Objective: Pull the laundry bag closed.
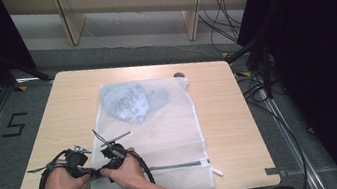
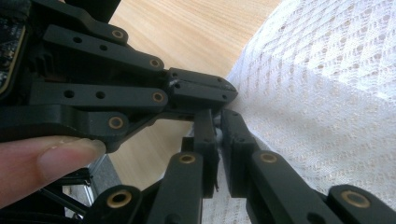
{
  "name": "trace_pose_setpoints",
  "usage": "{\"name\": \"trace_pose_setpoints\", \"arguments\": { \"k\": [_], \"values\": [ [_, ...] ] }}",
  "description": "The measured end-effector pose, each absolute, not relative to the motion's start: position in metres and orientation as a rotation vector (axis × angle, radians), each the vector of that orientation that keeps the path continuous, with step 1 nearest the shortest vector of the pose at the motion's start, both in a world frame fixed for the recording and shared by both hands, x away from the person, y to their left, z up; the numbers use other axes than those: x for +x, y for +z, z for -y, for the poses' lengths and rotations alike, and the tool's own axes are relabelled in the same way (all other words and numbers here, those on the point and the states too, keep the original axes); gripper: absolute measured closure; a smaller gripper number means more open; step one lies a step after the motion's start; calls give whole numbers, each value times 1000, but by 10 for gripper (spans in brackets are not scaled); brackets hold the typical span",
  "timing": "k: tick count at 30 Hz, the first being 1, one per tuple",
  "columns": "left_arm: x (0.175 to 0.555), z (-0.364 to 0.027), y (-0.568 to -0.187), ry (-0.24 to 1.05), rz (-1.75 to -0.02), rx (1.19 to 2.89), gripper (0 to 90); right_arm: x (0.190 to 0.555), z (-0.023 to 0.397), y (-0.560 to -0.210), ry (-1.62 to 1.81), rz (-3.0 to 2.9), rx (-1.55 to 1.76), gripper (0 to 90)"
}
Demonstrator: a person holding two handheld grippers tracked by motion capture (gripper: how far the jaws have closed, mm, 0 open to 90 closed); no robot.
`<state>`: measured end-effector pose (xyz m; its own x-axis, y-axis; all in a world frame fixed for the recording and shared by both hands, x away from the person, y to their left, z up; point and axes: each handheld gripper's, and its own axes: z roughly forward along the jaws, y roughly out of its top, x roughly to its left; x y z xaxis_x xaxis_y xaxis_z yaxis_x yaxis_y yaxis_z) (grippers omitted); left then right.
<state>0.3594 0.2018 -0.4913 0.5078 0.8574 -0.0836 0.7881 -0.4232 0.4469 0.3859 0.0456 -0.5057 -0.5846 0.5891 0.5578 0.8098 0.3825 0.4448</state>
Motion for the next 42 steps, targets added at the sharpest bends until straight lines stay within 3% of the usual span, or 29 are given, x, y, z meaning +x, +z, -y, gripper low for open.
{"name": "trace_pose_setpoints", "arguments": {
  "k": [25, 42],
  "values": [
    [356, -192, -491, 324, -1295, 2400, 900, 381, -43, -500, -982, 2408, -1323, 873],
    [356, -193, -490, 316, -1275, 2415, 900, 383, -31, -496, -989, 2455, -1326, 872]
  ]
}}
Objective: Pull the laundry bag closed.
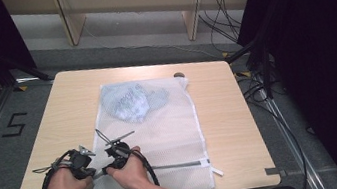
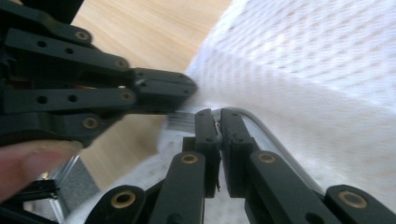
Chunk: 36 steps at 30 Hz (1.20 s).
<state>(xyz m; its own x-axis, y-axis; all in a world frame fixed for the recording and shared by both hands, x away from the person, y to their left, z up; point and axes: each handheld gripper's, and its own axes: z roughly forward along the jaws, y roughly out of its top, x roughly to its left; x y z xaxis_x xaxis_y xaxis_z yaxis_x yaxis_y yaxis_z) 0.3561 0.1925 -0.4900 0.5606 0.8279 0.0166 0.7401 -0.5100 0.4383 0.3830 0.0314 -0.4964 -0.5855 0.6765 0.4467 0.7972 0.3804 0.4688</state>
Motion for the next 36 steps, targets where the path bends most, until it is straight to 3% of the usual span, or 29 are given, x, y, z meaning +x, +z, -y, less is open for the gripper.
{"name": "trace_pose_setpoints", "arguments": {
  "k": [36],
  "values": [
    [357, -194, -491, 300, -1309, 2382, 900, 381, -13, -492, -945, 2377, -1326, 870]
  ]
}}
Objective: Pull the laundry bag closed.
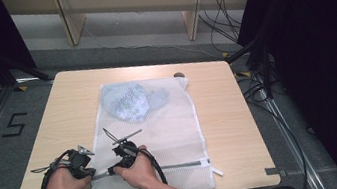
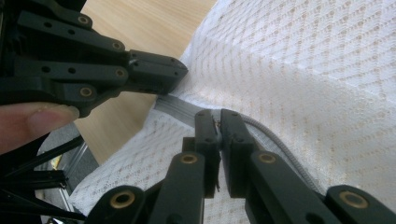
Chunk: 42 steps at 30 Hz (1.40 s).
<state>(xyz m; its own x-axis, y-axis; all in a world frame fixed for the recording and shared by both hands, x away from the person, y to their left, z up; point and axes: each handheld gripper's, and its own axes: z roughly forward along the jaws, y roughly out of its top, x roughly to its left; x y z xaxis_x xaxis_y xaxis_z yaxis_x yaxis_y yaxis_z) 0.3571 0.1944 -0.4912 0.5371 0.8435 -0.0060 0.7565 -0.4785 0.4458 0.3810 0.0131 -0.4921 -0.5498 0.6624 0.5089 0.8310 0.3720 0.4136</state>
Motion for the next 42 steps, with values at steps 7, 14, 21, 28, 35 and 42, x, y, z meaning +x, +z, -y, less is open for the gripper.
{"name": "trace_pose_setpoints", "arguments": {
  "k": [7, 14, 21, 28, 35, 42],
  "values": [
    [357, -195, -491, 292, -1305, 2378, 900, 382, -11, -493, -976, 2407, -1310, 870],
    [358, -197, -490, 275, -1285, 2401, 900, 381, -9, -491, -961, 2409, -1310, 869],
    [358, -197, -489, 276, -1297, 2405, 900, 380, -7, -492, -972, 2440, -1278, 869],
    [358, -197, -490, 281, -1296, 2391, 900, 380, -4, -492, -993, 2455, -1268, 870],
    [358, -197, -490, 280, -1295, 2393, 900, 381, -2, -491, -991, 2459, -1247, 870],
    [358, -197, -490, 280, -1293, 2394, 900, 381, 2, -489, -991, 2464, -1272, 870]
  ]
}}
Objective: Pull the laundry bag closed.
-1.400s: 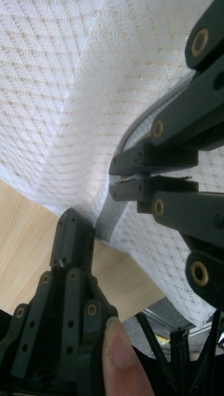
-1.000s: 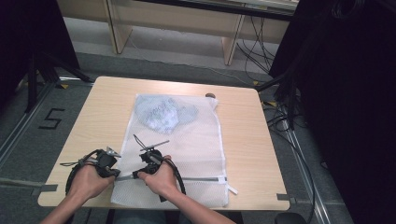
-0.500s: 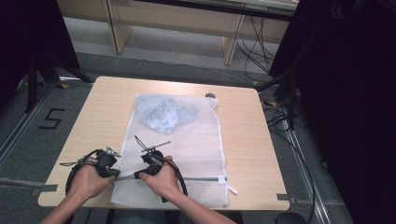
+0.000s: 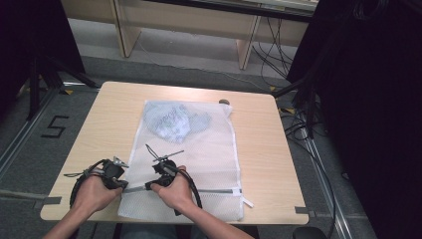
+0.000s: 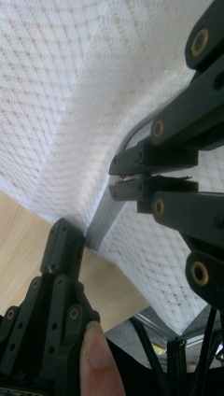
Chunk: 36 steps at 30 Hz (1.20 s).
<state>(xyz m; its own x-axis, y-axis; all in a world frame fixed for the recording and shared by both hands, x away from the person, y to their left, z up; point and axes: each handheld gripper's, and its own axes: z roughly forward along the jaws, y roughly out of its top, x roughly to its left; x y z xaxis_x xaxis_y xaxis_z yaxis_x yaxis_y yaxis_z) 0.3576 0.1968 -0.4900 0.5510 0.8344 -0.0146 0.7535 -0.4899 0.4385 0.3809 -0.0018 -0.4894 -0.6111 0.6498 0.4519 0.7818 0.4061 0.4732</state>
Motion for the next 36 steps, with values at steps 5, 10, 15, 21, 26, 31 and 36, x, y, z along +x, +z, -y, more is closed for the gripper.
{"name": "trace_pose_setpoints", "arguments": {
  "k": [5, 10, 15, 21, 26, 31, 36],
  "values": [
    [358, -197, -490, 281, -1295, 2392, 900, 382, 5, -489, -999, 2463, -1251, 870],
    [358, -197, -490, 281, -1295, 2393, 900, 381, 7, -488, -982, 2431, -1286, 870],
    [358, -197, -490, 281, -1296, 2393, 900, 382, 10, -487, -994, 2462, -1282, 870],
    [358, -197, -490, 276, -1294, 2398, 900, 382, 12, -486, -994, 2461, -1270, 870],
    [358, -197, -490, 277, -1294, 2399, 900, 380, 13, -484, -962, 2437, -1324, 870],
    [358, -197, -490, 277, -1294, 2399, 900, 380, 16, -484, -963, 2438, -1323, 870],
    [358, -197, -489, 274, -1299, 2404, 900, 382, 18, -486, -995, 2471, -1281, 870]
  ]
}}
